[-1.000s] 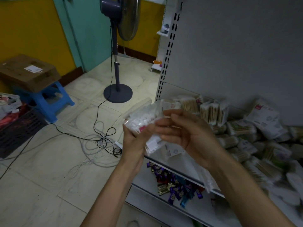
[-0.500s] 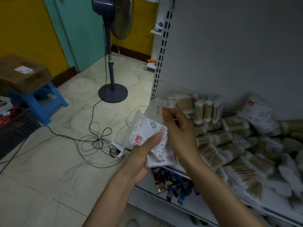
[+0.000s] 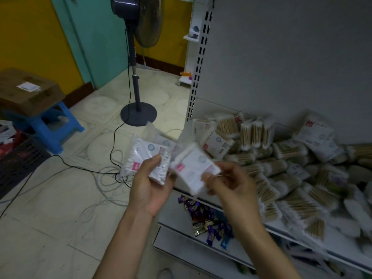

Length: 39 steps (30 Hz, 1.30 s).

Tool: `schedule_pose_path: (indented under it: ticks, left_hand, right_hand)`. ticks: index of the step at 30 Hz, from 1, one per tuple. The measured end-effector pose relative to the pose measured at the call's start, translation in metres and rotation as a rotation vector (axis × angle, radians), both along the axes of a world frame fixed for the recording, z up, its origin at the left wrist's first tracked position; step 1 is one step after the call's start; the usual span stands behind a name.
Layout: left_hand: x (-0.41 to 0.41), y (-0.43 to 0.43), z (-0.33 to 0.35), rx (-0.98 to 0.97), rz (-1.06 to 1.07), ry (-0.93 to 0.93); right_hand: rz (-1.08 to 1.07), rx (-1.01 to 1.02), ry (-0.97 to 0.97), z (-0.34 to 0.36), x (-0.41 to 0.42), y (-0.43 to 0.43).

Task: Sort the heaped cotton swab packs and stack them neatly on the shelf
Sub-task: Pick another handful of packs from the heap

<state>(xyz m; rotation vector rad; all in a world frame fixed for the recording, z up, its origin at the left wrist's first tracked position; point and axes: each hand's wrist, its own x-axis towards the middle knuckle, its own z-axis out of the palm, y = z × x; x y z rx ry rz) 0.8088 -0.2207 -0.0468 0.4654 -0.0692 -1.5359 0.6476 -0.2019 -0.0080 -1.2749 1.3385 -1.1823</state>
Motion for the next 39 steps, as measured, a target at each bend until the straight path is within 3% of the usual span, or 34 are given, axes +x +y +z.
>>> schedule_pose_path:
  ticks: [2, 4, 7, 11, 15, 20, 23, 26, 28, 31, 33, 36, 39]
  left_hand:
    - [0.013, 0.001, -0.004, -0.001, -0.026, -0.039]
    - [0.013, 0.005, -0.006, -0.039, -0.146, -0.103]
    - [-0.001, 0.011, -0.003, -0.092, -0.336, -0.204]
    - [-0.001, 0.013, -0.007, -0.135, -0.409, -0.282]
    - [0.0, 0.013, -0.003, -0.232, -0.537, -0.485]
    - [-0.003, 0.009, 0.003, -0.174, -0.384, -0.437]
    - [-0.008, 0.008, 0.006, -0.082, -0.384, -0.552]
    - [0.003, 0.005, -0.002, -0.016, -0.334, -0.579]
    - [0.016, 0.006, -0.008, 0.061, -0.285, -0.44]
    - [0.026, 0.008, -0.021, 0.136, -0.245, -0.252]
    - [0.026, 0.009, -0.028, 0.183, -0.189, -0.251]
    - [0.023, 0.013, -0.028, 0.167, -0.183, -0.213]
    - [0.023, 0.012, -0.035, 0.122, -0.195, -0.158]
  right_hand:
    - [-0.155, -0.049, -0.107, 0.007, -0.015, -0.007]
    - [-0.192, -0.108, -0.078, 0.01, -0.016, -0.014]
    - [-0.007, -0.103, 0.056, 0.003, 0.003, -0.015]
    - [0.132, -0.099, -0.027, 0.0, 0.009, -0.017]
    - [0.246, -0.082, 0.179, 0.002, 0.011, -0.013]
    - [0.211, -0.122, 0.141, -0.006, 0.015, -0.013]
    - [0.11, -0.193, 0.152, -0.016, 0.025, -0.009]
    - [0.253, -0.115, 0.211, -0.02, 0.021, -0.012]
    - [0.27, -0.164, 0.356, -0.024, 0.006, -0.017]
    - [0.198, -0.421, 0.937, -0.042, -0.017, -0.032]
    - [0.321, -0.412, 1.208, -0.059, -0.022, -0.036]
    - [0.357, -0.353, 1.261, -0.068, -0.019, -0.029]
    - [0.317, -0.371, 1.1, -0.073, -0.013, -0.018]
